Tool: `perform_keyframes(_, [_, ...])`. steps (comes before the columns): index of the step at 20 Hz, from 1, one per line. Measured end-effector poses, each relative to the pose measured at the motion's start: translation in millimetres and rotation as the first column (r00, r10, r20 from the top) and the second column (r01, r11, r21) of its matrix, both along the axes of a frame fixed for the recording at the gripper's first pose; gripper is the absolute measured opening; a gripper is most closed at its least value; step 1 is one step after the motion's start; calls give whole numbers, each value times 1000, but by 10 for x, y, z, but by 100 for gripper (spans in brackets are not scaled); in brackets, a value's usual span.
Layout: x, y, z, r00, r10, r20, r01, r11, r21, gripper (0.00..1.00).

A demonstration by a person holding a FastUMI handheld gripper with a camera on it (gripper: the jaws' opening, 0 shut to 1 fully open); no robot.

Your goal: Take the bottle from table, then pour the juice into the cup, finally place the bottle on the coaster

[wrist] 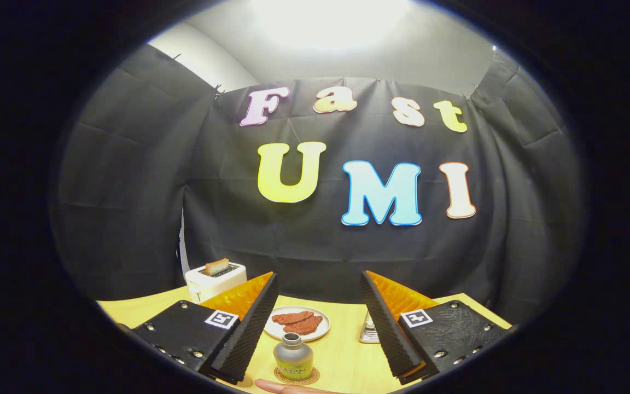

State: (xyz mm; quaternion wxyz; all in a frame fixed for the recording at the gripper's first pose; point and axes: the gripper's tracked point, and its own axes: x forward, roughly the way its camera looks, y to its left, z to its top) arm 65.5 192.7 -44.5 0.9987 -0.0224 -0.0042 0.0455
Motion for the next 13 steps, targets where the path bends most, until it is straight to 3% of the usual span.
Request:
perform_keyframes(7, [-353,-506,554,997,-74,-29,74,997,18,93])
perform_keyframes(13, [-583,-788,644,992,-129,-1,129,991,-16,93])
